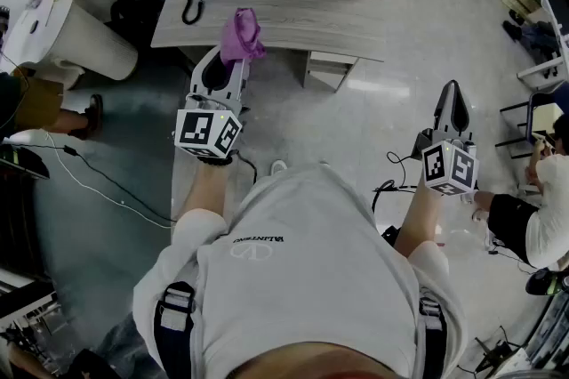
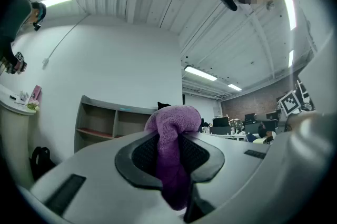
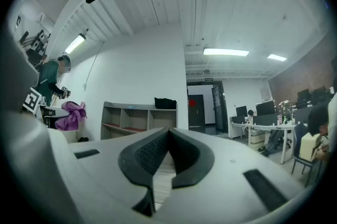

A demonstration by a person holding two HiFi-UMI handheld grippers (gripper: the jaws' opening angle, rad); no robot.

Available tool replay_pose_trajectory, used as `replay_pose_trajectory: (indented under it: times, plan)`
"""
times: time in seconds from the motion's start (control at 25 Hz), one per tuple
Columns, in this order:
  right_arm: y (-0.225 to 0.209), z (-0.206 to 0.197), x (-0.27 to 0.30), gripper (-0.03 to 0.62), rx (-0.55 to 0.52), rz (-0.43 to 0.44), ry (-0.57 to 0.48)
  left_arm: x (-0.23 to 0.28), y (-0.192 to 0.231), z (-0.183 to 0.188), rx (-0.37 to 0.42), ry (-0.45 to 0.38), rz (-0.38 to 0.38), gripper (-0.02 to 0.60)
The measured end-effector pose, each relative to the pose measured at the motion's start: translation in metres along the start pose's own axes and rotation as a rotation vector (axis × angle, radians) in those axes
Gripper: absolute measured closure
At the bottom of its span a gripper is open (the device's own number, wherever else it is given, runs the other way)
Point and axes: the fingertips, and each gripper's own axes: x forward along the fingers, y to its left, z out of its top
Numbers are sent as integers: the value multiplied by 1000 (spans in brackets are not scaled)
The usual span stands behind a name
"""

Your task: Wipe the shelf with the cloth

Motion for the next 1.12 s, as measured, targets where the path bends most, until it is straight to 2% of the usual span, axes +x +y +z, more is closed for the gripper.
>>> replay_pose_trajectory:
  times: [0.32, 0.56, 0.68, 1.12]
  plan:
    - [3, -1, 1, 594, 0, -1, 8, 2, 3, 0, -3, 5, -2, 500]
    - [0, -3, 0, 594, 60, 14, 5, 6, -2, -3, -6, 14, -12, 500]
    - [-5, -6, 0, 594, 50, 20, 14, 9, -7, -6, -9, 20, -10, 500]
    - [-52, -11, 3, 594, 54, 54, 29, 32, -49, -9, -4, 21, 17, 500]
